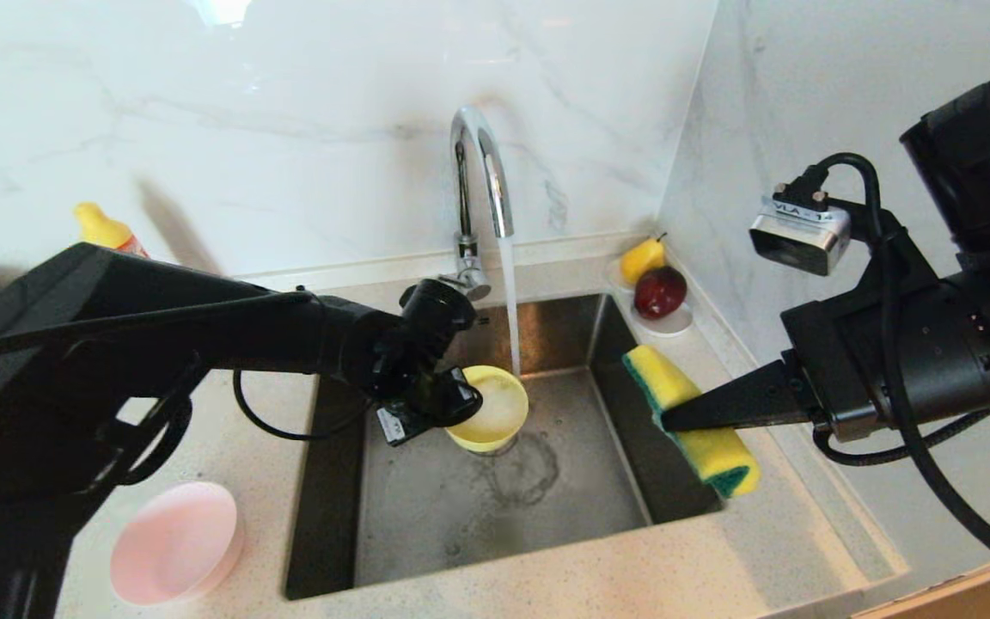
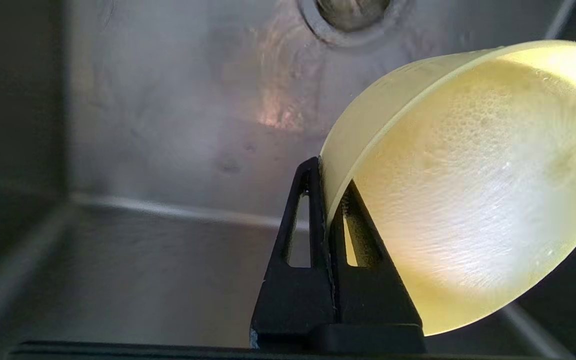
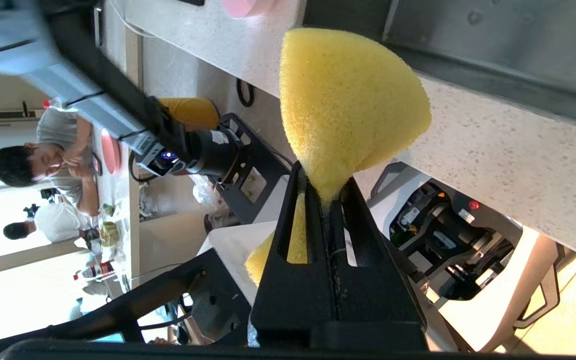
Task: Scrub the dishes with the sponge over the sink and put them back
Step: Rinse the bowl
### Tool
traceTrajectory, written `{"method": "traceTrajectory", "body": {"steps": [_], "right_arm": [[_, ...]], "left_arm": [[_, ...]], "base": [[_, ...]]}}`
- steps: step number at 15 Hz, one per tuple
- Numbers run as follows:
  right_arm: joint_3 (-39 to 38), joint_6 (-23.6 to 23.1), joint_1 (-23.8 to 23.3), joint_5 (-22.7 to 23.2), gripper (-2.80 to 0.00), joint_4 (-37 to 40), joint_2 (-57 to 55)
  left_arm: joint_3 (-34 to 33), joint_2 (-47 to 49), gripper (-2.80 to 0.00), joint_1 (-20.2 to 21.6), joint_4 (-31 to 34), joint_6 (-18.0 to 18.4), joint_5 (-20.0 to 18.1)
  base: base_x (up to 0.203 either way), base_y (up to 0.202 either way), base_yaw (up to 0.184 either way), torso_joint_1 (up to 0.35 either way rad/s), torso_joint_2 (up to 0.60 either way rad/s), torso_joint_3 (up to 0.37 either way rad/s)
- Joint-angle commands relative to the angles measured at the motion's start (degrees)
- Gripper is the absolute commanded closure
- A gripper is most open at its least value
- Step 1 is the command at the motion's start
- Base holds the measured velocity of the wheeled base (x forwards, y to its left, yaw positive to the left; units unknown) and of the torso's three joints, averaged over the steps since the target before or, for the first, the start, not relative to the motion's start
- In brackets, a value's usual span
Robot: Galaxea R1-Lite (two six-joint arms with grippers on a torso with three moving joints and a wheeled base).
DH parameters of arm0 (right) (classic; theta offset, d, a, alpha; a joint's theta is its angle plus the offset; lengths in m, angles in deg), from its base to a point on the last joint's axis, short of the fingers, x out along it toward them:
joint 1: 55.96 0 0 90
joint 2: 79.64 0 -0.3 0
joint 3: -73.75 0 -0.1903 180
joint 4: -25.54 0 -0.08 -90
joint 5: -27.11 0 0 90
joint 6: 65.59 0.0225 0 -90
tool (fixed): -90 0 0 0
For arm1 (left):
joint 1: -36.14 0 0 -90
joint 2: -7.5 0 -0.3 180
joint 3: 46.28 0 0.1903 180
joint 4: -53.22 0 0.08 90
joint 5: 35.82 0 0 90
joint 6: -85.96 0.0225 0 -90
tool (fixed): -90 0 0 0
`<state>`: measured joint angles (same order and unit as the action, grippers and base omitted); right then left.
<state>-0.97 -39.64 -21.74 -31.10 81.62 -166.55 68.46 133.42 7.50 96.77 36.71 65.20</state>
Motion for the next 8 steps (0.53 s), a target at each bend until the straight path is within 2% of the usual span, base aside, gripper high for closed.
{"method": "traceTrajectory", "body": {"steps": [1, 4, 6, 8], "right_arm": [[-0.5, 0.2, -0.4, 0.2, 0.00, 0.2, -0.2], [-1.1, 0.2, -0.5, 0.0, 0.00, 0.2, -0.5], [-1.2, 0.3, -0.8, 0.0, 0.00, 0.2, -0.5], [-1.7, 0.3, -1.0, 0.2, 0.00, 0.2, -0.8]], "left_arm": [[-4.6, -8.2, 0.00, 1.1, -0.4, 1.3, 3.7], [-12.0, -16.1, 0.00, 2.9, -6.0, 6.8, 10.8], [-17.5, -19.6, 0.00, 3.6, -15.4, 12.3, 15.2], [-23.4, -21.9, 0.00, 4.0, -26.3, 19.3, 17.5]], "base": [[0.000, 0.000, 0.000, 0.000, 0.00, 0.000], [0.000, 0.000, 0.000, 0.000, 0.00, 0.000], [0.000, 0.000, 0.000, 0.000, 0.00, 0.000], [0.000, 0.000, 0.000, 0.000, 0.00, 0.000]]}}
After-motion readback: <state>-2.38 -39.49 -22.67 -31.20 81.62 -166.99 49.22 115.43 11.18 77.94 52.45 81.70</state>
